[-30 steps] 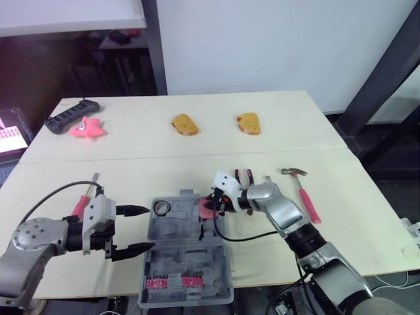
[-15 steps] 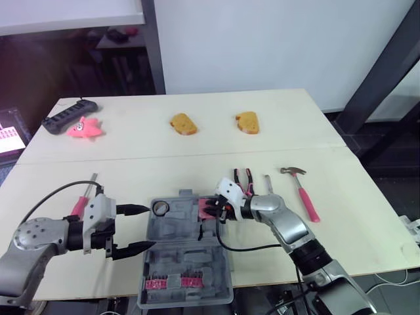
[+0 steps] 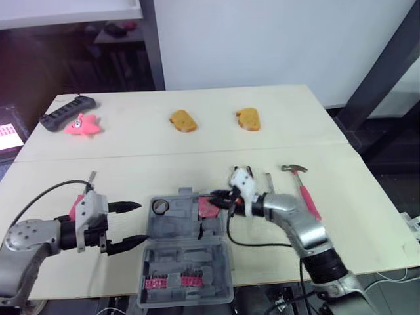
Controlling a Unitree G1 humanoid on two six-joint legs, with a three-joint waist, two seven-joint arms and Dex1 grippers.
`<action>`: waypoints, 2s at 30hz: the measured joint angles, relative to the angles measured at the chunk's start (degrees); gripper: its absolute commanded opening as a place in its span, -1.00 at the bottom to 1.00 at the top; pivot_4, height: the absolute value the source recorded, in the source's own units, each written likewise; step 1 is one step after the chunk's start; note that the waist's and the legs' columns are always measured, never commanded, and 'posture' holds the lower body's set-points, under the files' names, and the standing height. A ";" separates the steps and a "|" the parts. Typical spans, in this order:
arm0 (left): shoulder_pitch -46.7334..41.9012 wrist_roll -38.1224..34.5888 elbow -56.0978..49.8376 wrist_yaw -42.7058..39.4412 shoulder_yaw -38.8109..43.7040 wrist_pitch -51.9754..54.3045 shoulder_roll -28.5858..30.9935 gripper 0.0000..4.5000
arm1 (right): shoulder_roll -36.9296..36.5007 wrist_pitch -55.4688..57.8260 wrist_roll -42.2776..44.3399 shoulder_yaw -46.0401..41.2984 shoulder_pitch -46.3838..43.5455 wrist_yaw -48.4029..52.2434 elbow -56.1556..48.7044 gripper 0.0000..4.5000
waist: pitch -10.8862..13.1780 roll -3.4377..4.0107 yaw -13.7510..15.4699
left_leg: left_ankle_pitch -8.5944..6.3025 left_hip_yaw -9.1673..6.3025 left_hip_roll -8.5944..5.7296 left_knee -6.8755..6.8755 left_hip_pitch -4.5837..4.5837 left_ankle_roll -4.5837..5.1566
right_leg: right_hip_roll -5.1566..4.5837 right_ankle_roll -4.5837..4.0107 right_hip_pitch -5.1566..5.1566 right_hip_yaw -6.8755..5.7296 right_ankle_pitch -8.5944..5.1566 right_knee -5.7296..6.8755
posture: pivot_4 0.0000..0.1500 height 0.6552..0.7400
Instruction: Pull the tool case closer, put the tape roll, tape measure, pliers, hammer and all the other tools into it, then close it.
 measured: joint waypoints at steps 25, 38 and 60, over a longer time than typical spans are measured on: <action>3.70 6.30 39.68 -3.61 18.61 -13.86 6.41 1.00 | -18.56 -12.98 7.09 -33.14 36.75 7.71 2.03 0.99 | 0.16 -0.22 1.27 | -0.25 0.22 -0.01 0.08 0.13 0.43 | -0.08 -0.41 0.17 0.00 -0.24 -0.19 | 1.00 1.00; 2.11 6.52 39.68 -3.43 16.79 -15.00 5.25 1.00 | -17.57 -11.59 8.36 -31.94 37.38 4.37 -2.69 0.99 | 0.16 -0.22 1.28 | -0.25 0.22 -0.01 0.10 0.15 0.43 | -0.08 -0.39 0.20 0.01 -0.24 -0.17 | 1.00 1.00; 8.08 -0.60 0.01 -8.36 1.68 -7.79 -4.65 1.00 | 11.62 14.48 -4.65 2.31 23.03 -42.21 -18.90 0.99 | 0.09 -0.29 1.28 | -0.10 0.10 -0.03 0.06 0.10 0.16 | -0.08 -0.43 0.13 0.00 -0.23 -0.10 | 1.00 1.00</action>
